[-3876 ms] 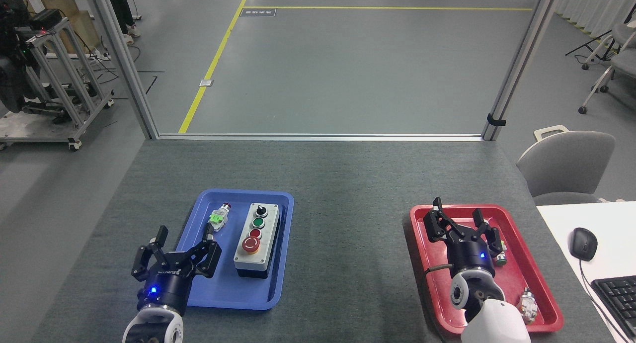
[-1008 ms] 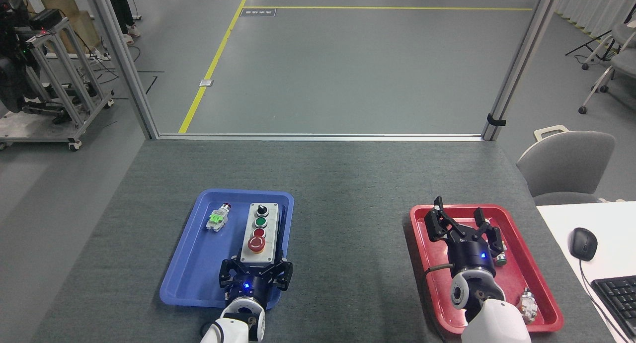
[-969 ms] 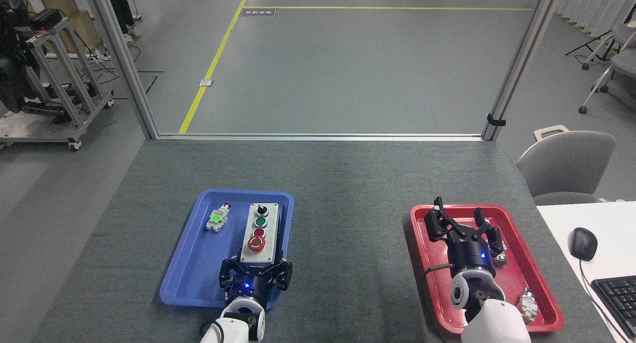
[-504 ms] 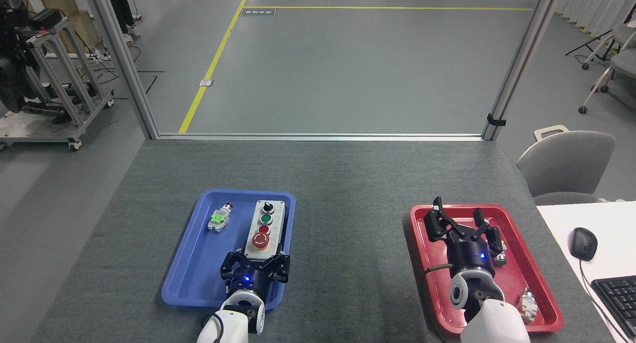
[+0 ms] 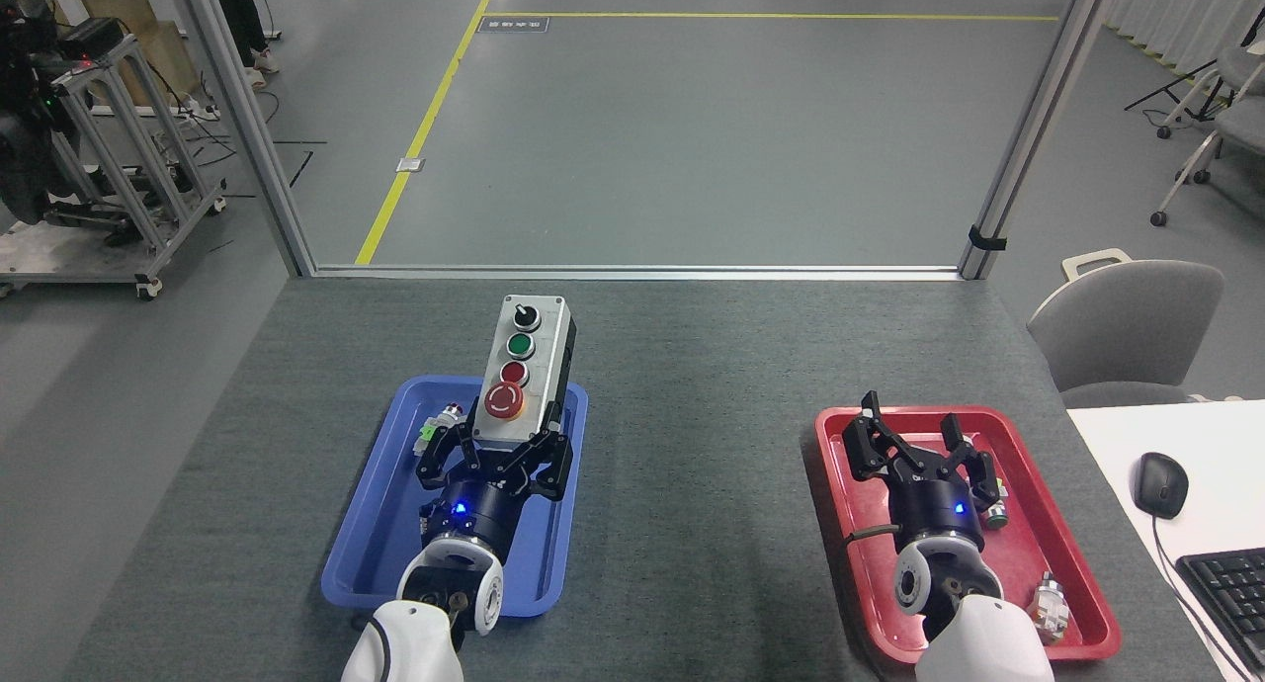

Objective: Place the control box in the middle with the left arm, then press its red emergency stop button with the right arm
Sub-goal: 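Lift the control box with the left gripper and carry it between trays, then lower the control box onto the table and open the left gripper, then withdraw the left gripper back over the blue tray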

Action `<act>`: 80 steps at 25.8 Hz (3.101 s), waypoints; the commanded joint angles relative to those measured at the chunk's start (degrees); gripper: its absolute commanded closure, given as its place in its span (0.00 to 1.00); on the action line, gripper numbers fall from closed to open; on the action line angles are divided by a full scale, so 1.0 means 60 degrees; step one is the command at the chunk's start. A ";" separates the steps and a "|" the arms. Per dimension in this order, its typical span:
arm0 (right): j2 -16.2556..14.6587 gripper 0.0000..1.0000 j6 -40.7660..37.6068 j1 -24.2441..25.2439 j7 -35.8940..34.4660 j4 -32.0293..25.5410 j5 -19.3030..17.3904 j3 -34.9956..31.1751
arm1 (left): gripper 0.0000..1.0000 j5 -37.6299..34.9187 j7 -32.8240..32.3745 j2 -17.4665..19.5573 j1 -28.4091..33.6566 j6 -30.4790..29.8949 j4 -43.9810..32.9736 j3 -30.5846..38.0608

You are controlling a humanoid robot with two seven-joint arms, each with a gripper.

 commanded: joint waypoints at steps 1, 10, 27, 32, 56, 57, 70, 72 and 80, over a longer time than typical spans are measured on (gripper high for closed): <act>0.0004 0.00 0.0000 -0.0001 -0.0002 0.0000 0.0000 0.0000 | 1.00 0.0112 -0.0361 -0.0408 0.0409 -0.0169 -0.0816 -0.0625; 0.0004 0.00 0.0000 -0.0001 -0.0002 0.0000 0.0000 0.0000 | 1.00 0.0097 -0.0419 -0.0790 -0.0514 0.1222 0.1483 -0.3731; -0.0055 0.00 0.0000 -0.0016 -0.0002 0.0000 0.0000 0.0000 | 1.00 0.0126 -0.0405 -0.0804 -0.1349 0.1296 0.3886 -0.5547; -0.0084 0.00 0.0000 -0.0016 -0.0002 0.0000 0.0000 0.0000 | 0.59 0.0112 -0.0419 -0.0804 -0.1349 0.1296 0.3842 -0.5636; -0.0099 0.00 -0.0015 0.0013 -0.0002 0.0000 0.0000 0.0000 | 0.01 0.0156 -0.0405 0.1920 0.1273 0.1135 -0.1197 -0.4171; -0.0099 0.00 -0.0015 0.0013 -0.0002 0.0000 0.0000 0.0000 | 0.01 0.0156 -0.0405 0.1920 0.1361 0.1047 -0.1343 -0.3849; -0.0099 0.00 0.0000 -0.0016 -0.0002 0.0000 0.0000 0.0000 | 0.01 0.2353 -0.0331 0.1789 0.0614 0.0373 -0.0904 0.0151; -0.0099 0.00 0.0000 -0.0016 -0.0002 0.0000 0.0000 0.0000 | 0.01 0.2529 -0.0302 0.1774 0.0497 0.0475 -0.0904 0.0209; -0.0099 0.00 0.0044 -0.0030 -0.0002 0.0000 0.0000 -0.0015 | 0.01 0.2529 -0.0287 0.1979 0.0116 -0.0037 -0.0553 0.0209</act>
